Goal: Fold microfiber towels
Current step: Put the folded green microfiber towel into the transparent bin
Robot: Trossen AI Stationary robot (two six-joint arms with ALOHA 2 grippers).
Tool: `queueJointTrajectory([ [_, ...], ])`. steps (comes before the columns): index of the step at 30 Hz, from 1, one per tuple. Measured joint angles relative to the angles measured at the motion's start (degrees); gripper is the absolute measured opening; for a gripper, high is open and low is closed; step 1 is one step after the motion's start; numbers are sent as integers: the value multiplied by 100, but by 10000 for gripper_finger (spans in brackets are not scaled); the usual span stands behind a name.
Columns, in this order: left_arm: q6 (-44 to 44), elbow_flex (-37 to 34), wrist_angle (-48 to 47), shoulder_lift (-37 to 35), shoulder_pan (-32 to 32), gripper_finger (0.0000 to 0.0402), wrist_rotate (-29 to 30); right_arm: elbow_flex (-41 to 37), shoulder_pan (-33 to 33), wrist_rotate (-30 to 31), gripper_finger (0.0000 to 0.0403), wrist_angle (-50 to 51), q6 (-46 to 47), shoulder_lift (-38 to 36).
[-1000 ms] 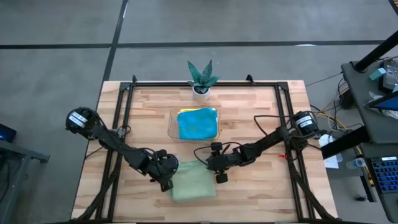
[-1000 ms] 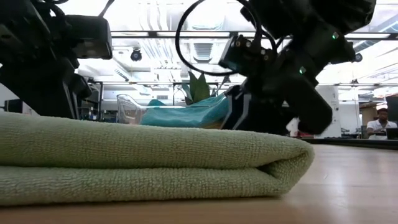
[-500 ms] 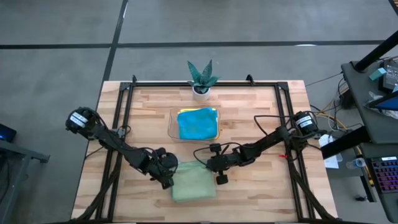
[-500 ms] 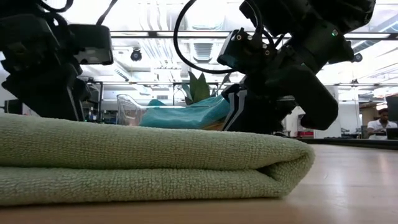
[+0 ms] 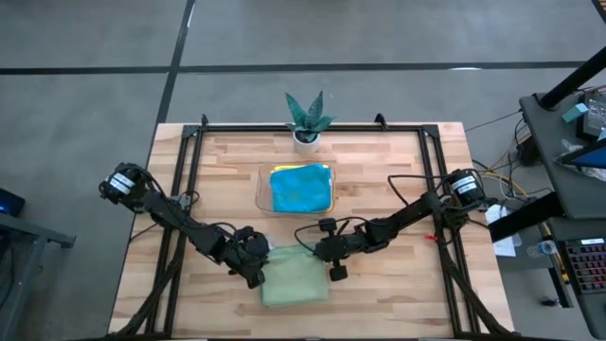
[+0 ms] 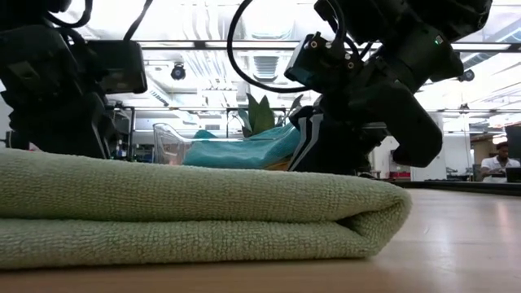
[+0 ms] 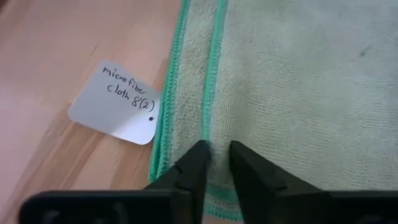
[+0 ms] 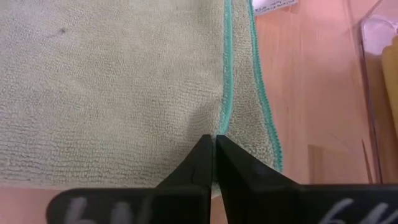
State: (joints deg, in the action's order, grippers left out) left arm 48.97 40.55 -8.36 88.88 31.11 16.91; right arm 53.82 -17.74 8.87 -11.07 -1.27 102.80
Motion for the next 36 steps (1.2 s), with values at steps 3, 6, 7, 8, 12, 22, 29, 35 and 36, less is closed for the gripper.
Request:
queueJointTrajectory([
  [3, 9, -33, 21, 0, 0, 17, -69, 0, 0, 13, 9, -2, -14, -2],
  [6, -10, -1, 3, 0, 0, 6, -94, 0, -13, 17, 9, 9, -24, -32],
  [7, -28, 20, 1, -1, 0, 5, -98, 0, -13, 17, 9, 9, -25, -54],
  [8, -33, 45, -9, -11, 0, 3, -113, 0, -22, 19, 9, 35, -26, -89],
  [12, -26, 112, -173, -74, 0, 1, -200, 0, -27, 29, 9, 109, -49, -267],
  [22, -144, 152, -731, -510, 0, 0, 273, 0, -24, 426, 9, 418, -81, -485],
  [29, -134, 34, -821, -451, -80, 0, 668, 4, 40, 633, 9, 411, 66, -455],
  [35, -130, 28, -686, -144, -168, 0, 725, 0, 70, 773, 15, 444, 65, -455],
  [36, -131, 42, -673, -92, -188, 1, 723, -2, 70, 773, 19, 453, 67, -455],
])
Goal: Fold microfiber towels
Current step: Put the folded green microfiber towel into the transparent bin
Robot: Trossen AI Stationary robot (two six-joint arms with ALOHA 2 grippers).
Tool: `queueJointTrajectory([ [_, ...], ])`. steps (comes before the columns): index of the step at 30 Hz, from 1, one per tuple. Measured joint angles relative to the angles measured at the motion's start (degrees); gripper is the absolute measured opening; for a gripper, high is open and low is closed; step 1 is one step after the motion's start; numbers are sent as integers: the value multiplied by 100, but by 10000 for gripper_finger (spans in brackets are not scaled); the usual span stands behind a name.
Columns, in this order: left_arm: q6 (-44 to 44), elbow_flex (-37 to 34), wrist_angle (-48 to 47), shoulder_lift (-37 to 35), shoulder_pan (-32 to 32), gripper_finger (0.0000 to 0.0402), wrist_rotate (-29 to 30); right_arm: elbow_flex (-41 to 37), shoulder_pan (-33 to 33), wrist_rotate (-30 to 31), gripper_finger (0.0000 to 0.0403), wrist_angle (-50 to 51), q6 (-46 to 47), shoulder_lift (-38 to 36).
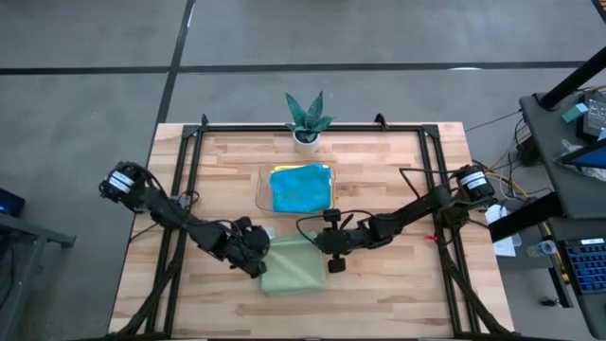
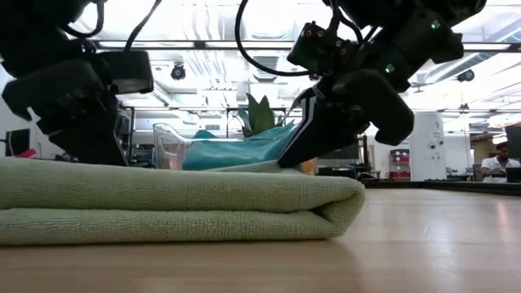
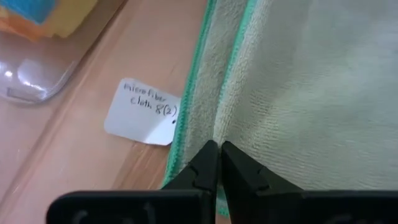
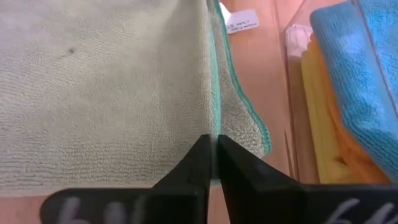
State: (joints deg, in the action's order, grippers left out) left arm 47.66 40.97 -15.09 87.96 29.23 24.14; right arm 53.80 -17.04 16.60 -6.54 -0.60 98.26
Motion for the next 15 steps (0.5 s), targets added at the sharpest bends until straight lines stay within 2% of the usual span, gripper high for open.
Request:
queueJointTrajectory([
  [5, 5, 53, -30, -12, 0, 35, -44, 0, 7, -2, 57, 32, 125, 0],
  [8, 60, 142, -52, -206, 0, 60, -297, 0, 17, -4, 90, 75, 281, -45],
  [12, 739, 190, -53, -431, 1, 84, -873, 0, 20, -6, 130, 271, 782, -253],
  [15, 1575, 178, -41, -545, 48, 92, -1331, 0, 20, -11, 151, 616, 1663, -463],
])
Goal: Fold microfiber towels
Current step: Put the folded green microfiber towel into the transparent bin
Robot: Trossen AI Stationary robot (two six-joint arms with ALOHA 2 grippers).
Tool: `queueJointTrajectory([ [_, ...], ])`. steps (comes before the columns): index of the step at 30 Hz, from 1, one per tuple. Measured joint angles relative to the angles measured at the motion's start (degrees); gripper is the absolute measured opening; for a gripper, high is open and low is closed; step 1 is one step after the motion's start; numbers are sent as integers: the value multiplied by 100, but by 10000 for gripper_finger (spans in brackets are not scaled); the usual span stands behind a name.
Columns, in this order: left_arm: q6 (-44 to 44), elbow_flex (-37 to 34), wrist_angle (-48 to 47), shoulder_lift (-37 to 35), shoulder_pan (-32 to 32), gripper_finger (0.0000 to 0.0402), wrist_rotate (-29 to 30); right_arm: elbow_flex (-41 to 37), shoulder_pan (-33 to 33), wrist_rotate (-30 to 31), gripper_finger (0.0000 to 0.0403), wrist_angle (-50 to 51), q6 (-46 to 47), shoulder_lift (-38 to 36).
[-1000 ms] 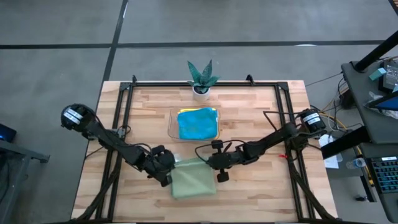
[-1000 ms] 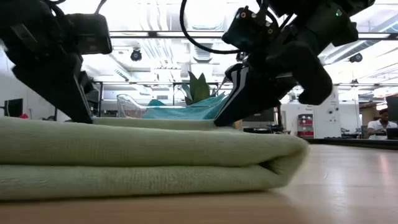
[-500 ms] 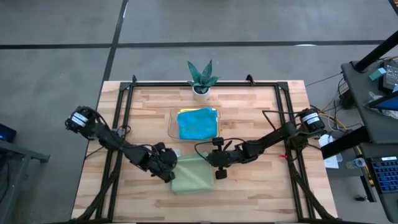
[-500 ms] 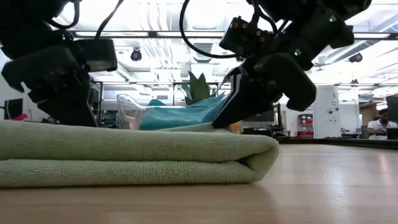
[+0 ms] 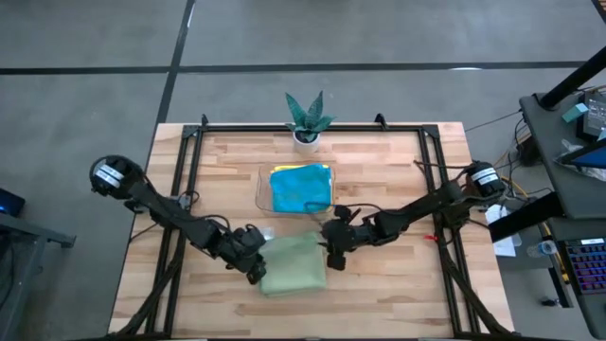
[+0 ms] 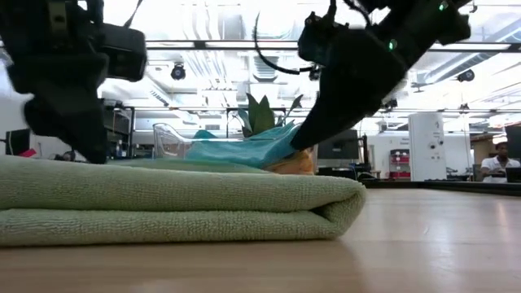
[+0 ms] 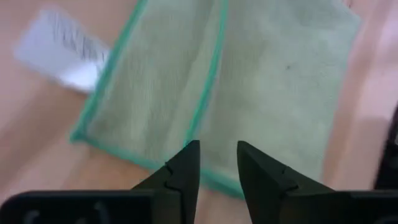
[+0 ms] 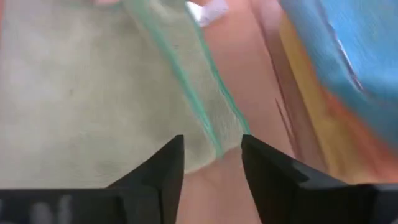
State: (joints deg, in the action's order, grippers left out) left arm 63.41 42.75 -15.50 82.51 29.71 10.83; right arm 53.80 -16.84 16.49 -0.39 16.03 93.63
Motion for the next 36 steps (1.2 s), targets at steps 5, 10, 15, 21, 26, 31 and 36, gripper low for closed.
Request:
queueJointTrajectory([
  [5, 372, -3, -53, -6, 199, 93, 14, -11, -48, -162, 180, 222, 1462, -225],
  [10, 525, -10, 15, -6, 276, 93, 193, -29, -287, -552, 213, 241, 2572, -99],
  [15, 1817, -99, -15, -3, 460, 93, 439, -52, -505, -640, 246, 272, 3737, 211],
  [21, 1854, -104, 574, 169, 764, 93, 1071, -50, -611, -563, 276, -138, 4378, 547],
  [26, 1859, -40, 970, 799, 882, 93, 1074, -48, -614, -531, 288, -648, 4512, 804],
  [31, 1877, 19, 1439, 1350, 901, 93, 1053, -44, -614, -575, 294, -1348, 4616, 1049],
  [36, 1865, 25, 1882, 1610, 901, 93, 1082, -46, -600, -607, 291, -1932, 4635, 1206],
])
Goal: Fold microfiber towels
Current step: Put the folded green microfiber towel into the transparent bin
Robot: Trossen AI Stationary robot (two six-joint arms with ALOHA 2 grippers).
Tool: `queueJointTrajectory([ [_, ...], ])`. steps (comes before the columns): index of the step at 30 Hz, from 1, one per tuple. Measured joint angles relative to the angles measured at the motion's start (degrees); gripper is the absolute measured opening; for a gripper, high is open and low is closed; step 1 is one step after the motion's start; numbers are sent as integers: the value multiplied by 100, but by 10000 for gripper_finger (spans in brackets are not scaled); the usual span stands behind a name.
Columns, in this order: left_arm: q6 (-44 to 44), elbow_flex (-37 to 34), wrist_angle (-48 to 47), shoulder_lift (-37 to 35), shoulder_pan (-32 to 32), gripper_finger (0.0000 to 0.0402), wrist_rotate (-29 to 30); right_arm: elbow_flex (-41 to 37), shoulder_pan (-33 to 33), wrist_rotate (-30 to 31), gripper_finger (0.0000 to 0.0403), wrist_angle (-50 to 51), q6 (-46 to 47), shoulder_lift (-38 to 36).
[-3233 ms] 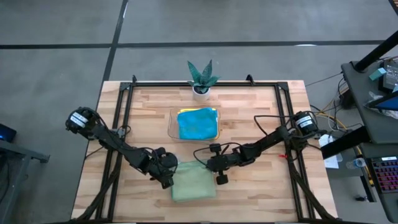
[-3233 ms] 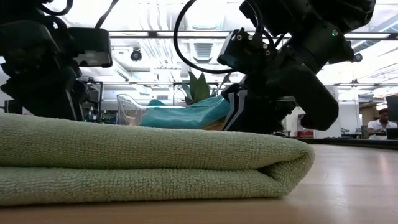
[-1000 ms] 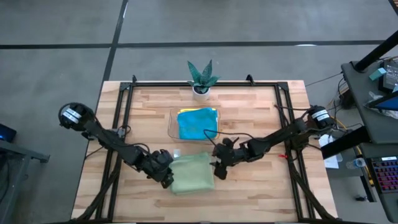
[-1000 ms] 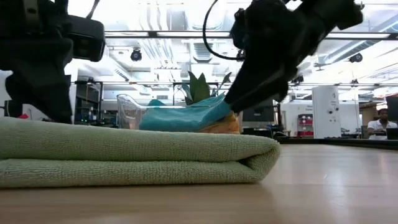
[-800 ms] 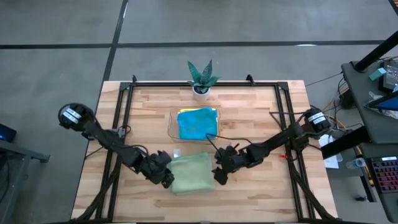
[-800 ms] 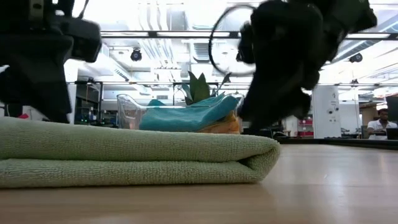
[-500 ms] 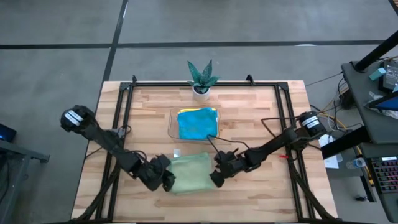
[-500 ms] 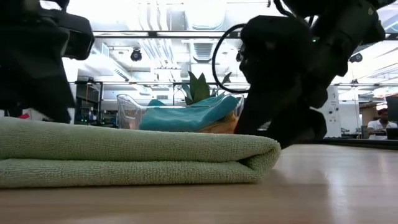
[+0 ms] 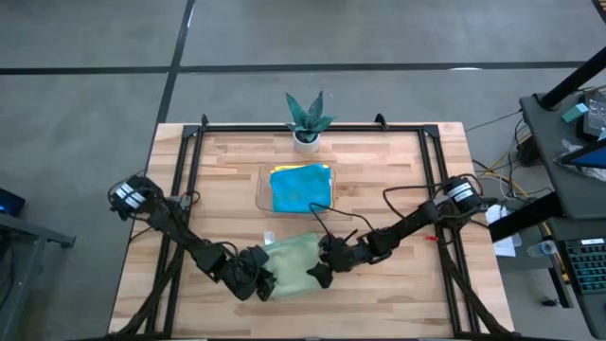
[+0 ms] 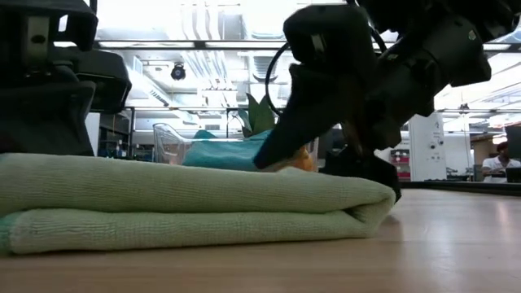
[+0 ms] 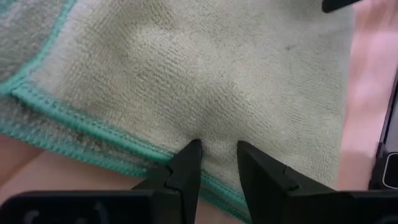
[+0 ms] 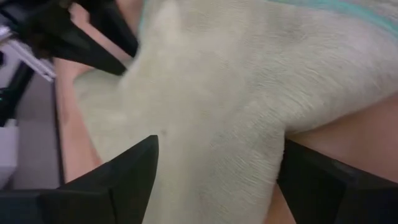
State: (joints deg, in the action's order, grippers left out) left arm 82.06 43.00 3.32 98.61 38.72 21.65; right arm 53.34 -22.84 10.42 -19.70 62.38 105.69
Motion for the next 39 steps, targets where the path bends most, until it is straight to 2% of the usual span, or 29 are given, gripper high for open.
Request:
queueJointTrajectory([
  [4, -34, 17, 4, 31, 0, 93, 11, 35, 27, -109, 278, -333, -54, 96],
  [7, -124, 14, -20, -4, 0, 93, 22, 59, 49, -145, 245, -296, -226, 110],
  [10, -177, 11, -144, -136, 20, 93, -30, 47, 49, -117, 186, -298, -523, 92],
  [16, -23, -31, -127, -641, 50, 93, -316, 26, -32, 112, 32, -315, -1026, 55],
  [17, 87, -51, -157, -718, 50, 93, -317, 3, -71, 212, 23, -306, -1085, 55],
  [23, 1185, -156, -138, -874, 76, 94, -263, -321, -324, 859, 16, -334, -941, -158],
  [27, 2027, -227, -93, -734, 81, 109, -523, -486, -570, 1267, 15, -327, -938, -332],
  [30, 2600, -238, -73, -629, 61, 140, -529, -496, -681, 1395, 15, -332, -1148, -380],
  [39, 2686, -170, 141, -311, -364, 262, -334, -503, -729, 1495, 14, -330, -1505, -380],
])
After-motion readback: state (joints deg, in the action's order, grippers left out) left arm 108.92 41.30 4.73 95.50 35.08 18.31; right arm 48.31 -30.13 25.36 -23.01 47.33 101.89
